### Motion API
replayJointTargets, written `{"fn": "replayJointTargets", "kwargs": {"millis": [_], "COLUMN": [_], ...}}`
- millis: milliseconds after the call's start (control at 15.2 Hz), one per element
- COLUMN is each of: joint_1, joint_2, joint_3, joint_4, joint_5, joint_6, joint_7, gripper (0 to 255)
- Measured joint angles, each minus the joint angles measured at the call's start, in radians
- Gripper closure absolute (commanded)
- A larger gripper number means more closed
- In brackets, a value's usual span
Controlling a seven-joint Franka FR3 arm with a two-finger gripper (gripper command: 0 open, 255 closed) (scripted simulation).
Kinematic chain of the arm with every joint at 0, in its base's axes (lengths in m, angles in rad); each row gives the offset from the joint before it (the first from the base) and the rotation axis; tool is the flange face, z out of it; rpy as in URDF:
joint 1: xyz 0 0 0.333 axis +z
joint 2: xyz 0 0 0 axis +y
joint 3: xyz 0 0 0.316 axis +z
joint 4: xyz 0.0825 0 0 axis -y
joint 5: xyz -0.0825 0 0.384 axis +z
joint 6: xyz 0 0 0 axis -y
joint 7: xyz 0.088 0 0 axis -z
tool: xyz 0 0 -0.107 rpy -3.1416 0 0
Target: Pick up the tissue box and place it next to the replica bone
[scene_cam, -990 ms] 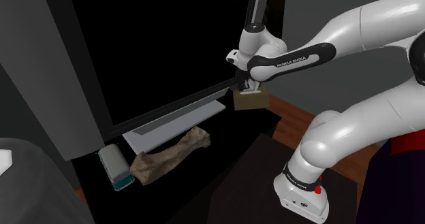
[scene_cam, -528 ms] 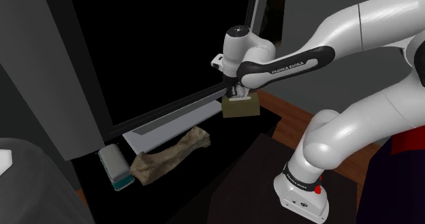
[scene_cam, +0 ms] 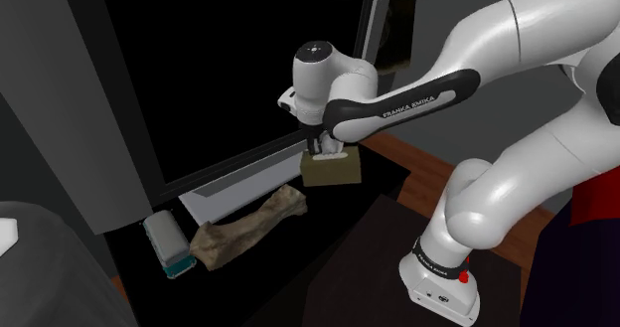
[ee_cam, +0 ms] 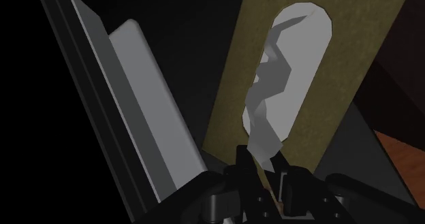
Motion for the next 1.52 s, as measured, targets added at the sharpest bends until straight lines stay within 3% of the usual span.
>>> {"fn": "replayJointTargets", "kwargs": {"millis": [462,924,1518], "joint_1": [0.060,0.108,0.210], "joint_2": [0.110,0.291,0.592], "joint_3": [0.129,0.247,0.349], "joint_4": [0.131,0.326,0.674], "joint_5": [0.036,0.019,-0.074], "joint_6": [-0.082,-0.171,-0.340], "joint_7": [0.153,0.319,0.516], "gripper": [255,255,255]}}
